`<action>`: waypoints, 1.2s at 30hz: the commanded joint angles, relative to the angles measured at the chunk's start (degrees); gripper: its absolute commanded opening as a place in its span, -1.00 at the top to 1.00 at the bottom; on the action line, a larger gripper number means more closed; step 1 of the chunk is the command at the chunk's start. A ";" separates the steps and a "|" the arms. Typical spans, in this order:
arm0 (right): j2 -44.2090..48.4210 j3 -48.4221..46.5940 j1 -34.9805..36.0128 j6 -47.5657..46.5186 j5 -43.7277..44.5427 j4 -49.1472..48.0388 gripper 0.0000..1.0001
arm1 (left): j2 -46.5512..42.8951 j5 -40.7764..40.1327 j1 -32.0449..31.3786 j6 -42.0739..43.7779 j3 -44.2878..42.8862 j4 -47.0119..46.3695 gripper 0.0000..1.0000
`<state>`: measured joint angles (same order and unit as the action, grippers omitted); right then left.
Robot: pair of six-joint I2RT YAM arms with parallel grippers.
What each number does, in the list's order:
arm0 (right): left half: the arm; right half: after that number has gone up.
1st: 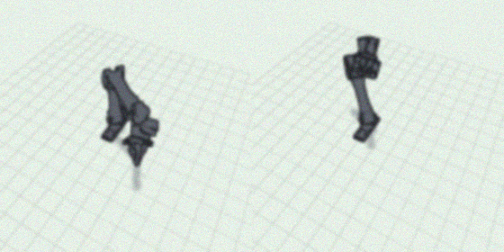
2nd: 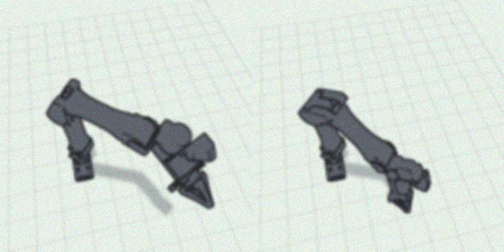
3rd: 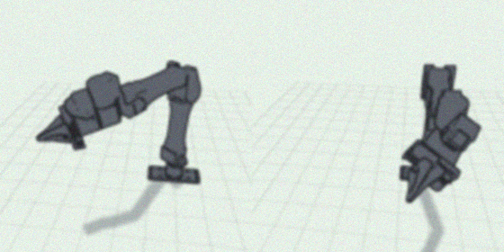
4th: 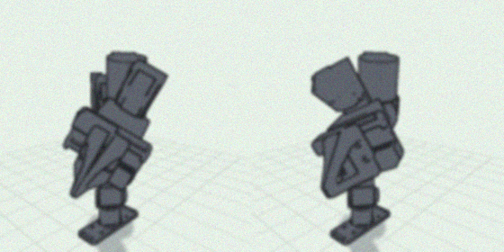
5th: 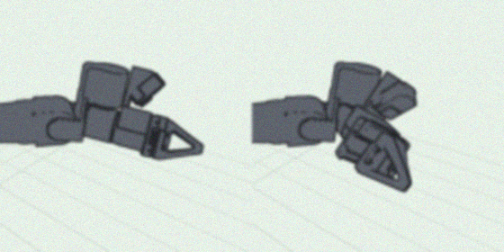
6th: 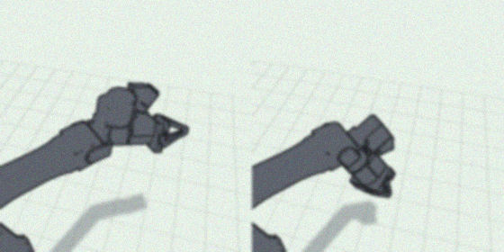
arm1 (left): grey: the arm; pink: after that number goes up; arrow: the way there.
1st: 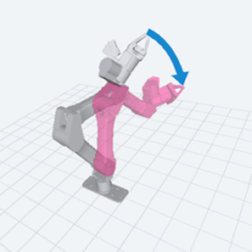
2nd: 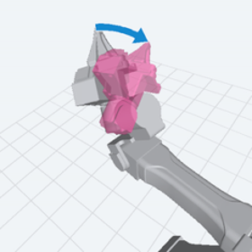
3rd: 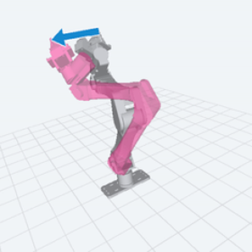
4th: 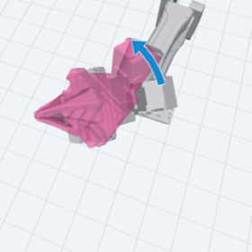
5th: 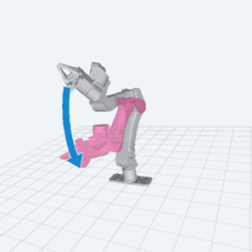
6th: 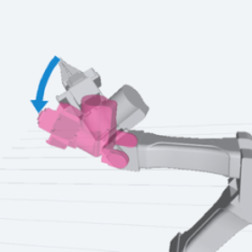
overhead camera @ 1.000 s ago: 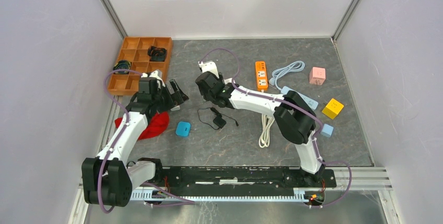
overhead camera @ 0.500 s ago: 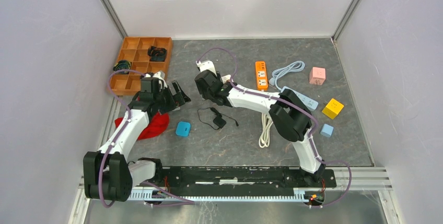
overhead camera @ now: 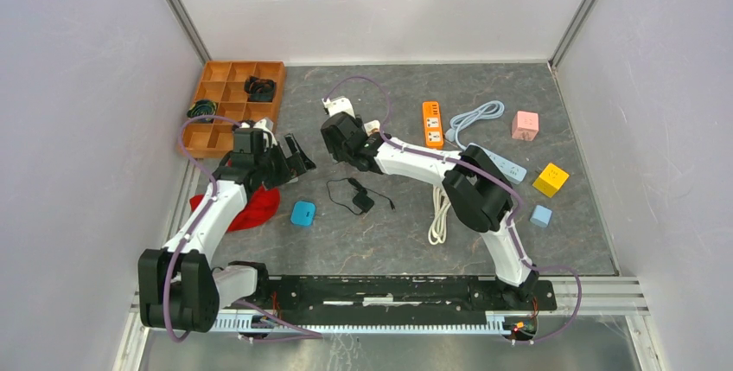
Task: Insert the plug
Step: Insert the plug into the socket.
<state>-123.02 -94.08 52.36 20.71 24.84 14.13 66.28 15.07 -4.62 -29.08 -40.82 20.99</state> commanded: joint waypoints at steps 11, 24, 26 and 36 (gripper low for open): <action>1.94 6.35 -0.91 -0.13 -2.28 10.59 0.44 | 0.62 0.80 -0.17 3.14 -0.70 -0.14 -0.99; 8.49 9.67 0.33 0.35 -0.58 12.12 0.46 | -0.10 0.52 -0.15 3.33 -0.62 -0.15 -0.99; 9.34 10.59 0.55 0.39 -0.49 11.54 0.46 | -0.02 0.39 -0.17 3.25 -0.67 -0.16 -0.99; 11.70 9.56 1.17 0.88 0.78 13.97 0.45 | -0.15 -0.74 -0.13 3.25 -0.72 0.28 -0.99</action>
<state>-114.45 -84.82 53.15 22.22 23.24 21.78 66.87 15.07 -4.62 -29.06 -40.82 21.12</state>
